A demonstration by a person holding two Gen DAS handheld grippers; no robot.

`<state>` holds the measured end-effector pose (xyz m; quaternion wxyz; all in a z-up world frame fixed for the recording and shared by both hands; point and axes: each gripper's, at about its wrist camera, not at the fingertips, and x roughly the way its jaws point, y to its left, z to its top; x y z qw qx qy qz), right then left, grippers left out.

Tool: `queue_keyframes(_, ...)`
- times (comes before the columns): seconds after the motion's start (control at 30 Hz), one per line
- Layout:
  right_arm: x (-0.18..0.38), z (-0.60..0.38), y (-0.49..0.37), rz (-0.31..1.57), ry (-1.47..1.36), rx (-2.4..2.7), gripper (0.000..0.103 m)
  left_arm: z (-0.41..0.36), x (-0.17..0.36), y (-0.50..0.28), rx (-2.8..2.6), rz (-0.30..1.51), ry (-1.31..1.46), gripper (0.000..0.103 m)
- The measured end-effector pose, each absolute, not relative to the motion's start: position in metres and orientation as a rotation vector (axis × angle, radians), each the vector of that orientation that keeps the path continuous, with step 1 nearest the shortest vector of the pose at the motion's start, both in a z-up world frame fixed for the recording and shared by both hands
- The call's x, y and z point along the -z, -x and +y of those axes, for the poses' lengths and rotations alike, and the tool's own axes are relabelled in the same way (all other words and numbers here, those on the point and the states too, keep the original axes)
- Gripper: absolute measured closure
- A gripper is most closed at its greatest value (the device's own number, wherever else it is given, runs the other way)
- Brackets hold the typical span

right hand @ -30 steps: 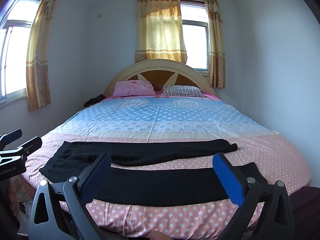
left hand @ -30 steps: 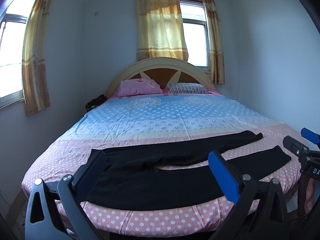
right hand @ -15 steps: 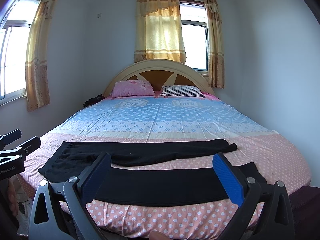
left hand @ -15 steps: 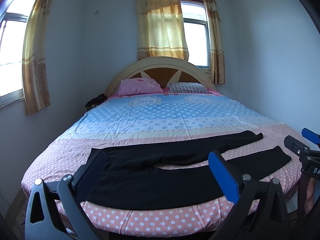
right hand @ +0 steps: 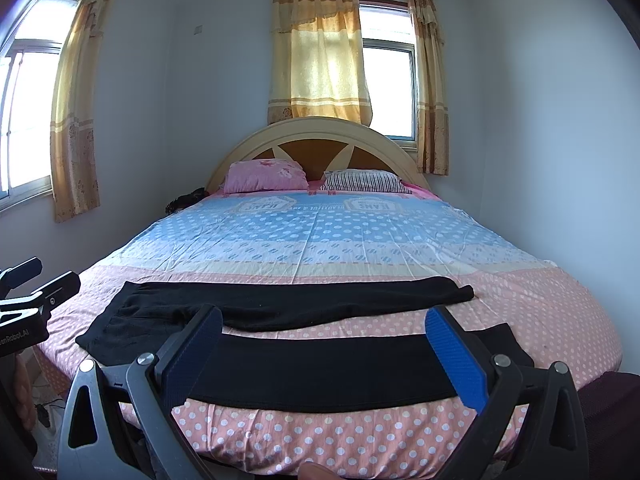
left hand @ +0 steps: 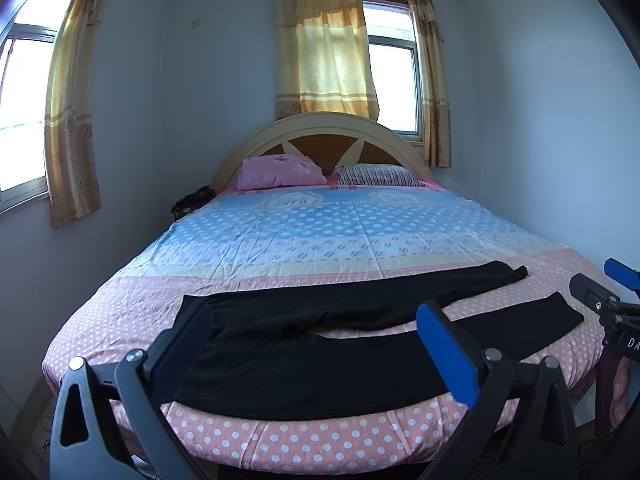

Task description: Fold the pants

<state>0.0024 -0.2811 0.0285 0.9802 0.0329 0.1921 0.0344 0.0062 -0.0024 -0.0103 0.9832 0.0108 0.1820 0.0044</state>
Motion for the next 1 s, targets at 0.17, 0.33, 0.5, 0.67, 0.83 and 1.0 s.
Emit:
queue_keyframes(0.17,-0.0268,-0.281,-0.0037,0.391,-0.064,-0.07,0.001,-0.0012,0.0101,-0.0056,-0.009,0.369,-0.018,0.0)
queue_keyframes(0.33,-0.0261,-0.281,-0.0039,0.392,-0.063,-0.068,0.001,-0.0004,0.0097,-0.0062,-0.007,0.37,-0.018,0.0)
queue_keyframes(0.5,-0.0255,-0.2806,-0.0042,0.394,-0.064,-0.069,0.001,0.0005,0.0094,-0.0069,-0.007,0.371,-0.017,0.0)
queue_keyframes(0.67,-0.0245,-0.2808,-0.0053,0.397,-0.059,-0.068,0.001,0.0014,0.0087,-0.0081,-0.007,0.375,-0.016,0.0)
queue_keyframes(0.83,-0.0229,-0.2808,-0.0071,0.399,-0.059,-0.066,0.001,0.0002,0.0094,-0.0087,-0.004,0.377,-0.016,0.0)
queue_keyframes(1.0,-0.0196,-0.2824,-0.0098,0.401,-0.068,-0.07,0.001,-0.0001,0.0124,-0.0095,-0.001,0.383,-0.013,0.0)
